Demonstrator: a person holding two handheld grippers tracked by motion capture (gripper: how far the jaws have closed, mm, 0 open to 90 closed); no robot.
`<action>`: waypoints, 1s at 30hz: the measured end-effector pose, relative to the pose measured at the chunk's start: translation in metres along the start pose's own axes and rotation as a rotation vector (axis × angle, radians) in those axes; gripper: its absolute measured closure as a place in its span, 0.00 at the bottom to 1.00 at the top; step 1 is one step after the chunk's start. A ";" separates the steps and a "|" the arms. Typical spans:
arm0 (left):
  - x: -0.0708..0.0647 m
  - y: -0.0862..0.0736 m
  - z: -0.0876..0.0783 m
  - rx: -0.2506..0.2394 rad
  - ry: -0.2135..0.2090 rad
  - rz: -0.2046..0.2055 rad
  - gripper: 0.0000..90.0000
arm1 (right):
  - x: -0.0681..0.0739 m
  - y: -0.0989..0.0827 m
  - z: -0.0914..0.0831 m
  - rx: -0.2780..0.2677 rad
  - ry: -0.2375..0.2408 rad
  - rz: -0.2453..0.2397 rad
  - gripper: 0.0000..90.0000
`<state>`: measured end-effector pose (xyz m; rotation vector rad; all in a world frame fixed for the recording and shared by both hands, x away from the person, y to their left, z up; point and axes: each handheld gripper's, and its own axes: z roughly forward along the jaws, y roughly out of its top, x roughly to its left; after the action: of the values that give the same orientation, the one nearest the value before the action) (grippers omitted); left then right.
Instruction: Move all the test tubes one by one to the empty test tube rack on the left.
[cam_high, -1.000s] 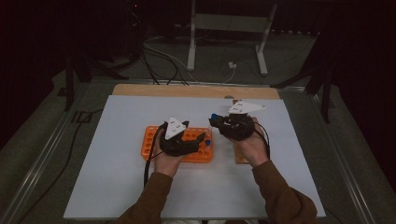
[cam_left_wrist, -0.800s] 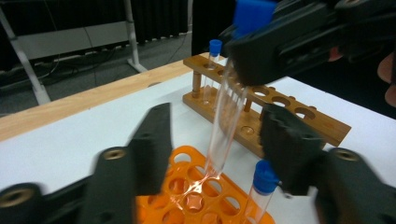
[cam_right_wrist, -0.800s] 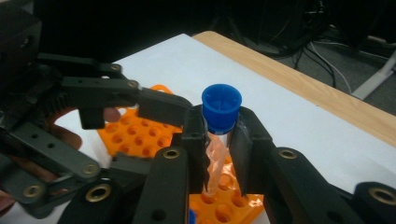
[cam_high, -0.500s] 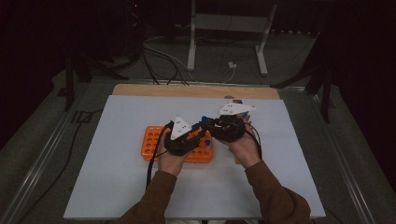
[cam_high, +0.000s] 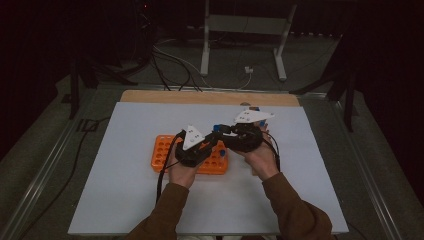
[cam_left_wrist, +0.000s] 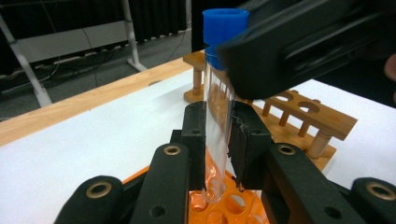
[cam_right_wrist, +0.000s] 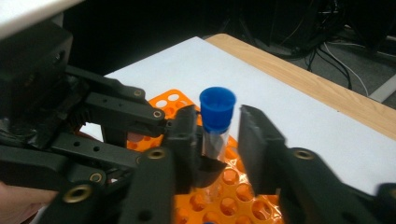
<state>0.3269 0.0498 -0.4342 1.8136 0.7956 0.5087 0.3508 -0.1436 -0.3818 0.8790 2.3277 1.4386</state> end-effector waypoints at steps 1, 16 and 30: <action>0.001 -0.001 0.000 0.001 0.002 -0.006 0.87 | -0.003 0.000 -0.003 -0.011 0.007 0.014 0.62; 0.002 -0.020 0.001 0.015 -0.023 -0.072 0.87 | -0.027 -0.015 -0.019 -0.033 -0.091 0.110 0.27; -0.007 -0.036 0.003 0.046 -0.053 -0.082 0.87 | -0.043 -0.031 -0.033 -0.008 -0.202 0.144 0.12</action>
<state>0.3144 0.0509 -0.4684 1.8209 0.8473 0.3908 0.3562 -0.2036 -0.3972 1.1536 2.1472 1.3410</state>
